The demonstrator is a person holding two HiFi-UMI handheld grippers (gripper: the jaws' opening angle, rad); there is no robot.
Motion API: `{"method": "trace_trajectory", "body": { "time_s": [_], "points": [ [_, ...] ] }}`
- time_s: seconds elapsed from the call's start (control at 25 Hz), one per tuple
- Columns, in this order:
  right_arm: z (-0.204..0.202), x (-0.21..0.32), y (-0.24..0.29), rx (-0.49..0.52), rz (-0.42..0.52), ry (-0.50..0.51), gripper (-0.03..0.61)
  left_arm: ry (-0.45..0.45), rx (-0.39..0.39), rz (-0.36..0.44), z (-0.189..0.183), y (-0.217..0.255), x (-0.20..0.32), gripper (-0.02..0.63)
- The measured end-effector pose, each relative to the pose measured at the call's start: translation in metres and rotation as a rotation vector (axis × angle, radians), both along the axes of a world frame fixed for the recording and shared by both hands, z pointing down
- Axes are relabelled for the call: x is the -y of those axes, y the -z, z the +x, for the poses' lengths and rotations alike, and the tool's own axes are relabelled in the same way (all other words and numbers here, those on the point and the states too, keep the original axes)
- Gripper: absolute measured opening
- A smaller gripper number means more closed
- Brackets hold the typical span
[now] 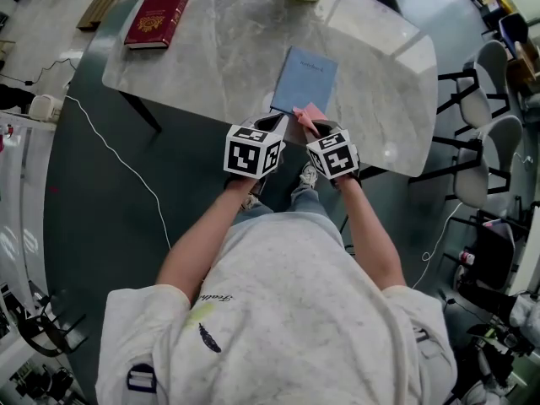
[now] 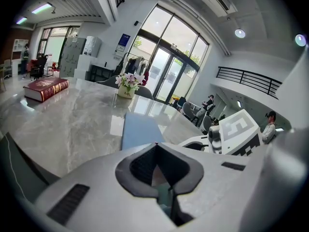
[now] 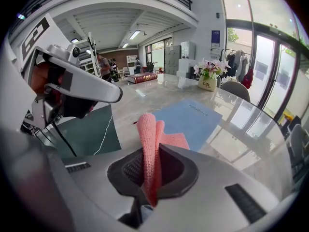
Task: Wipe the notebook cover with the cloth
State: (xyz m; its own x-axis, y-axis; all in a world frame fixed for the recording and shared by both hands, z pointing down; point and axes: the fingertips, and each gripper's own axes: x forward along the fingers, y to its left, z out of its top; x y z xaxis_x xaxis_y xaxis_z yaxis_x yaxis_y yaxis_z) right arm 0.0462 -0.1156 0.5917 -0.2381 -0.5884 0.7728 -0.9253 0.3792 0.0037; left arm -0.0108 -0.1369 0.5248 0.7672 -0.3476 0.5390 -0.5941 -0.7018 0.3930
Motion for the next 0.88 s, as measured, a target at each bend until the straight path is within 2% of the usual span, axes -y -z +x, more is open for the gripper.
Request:
{"method": "trace_trajectory", "body": {
  "time_s": [0.36,0.64,0.88],
  "points": [
    [0.024,0.019,0.051,-0.001,0.111,0.021,0.015,0.028,0.012,0.021,0.01,0.004,0.011,0.006],
    [0.049,0.064,0.095,0.008,0.214,0.074,0.015,0.11,0.023,0.03,0.012,0.006,0.029,0.006],
    [0.065,0.108,0.11,0.0,0.247,0.147,0.015,0.186,0.042,0.038,0.017,0.009,0.046,0.006]
  ]
}}
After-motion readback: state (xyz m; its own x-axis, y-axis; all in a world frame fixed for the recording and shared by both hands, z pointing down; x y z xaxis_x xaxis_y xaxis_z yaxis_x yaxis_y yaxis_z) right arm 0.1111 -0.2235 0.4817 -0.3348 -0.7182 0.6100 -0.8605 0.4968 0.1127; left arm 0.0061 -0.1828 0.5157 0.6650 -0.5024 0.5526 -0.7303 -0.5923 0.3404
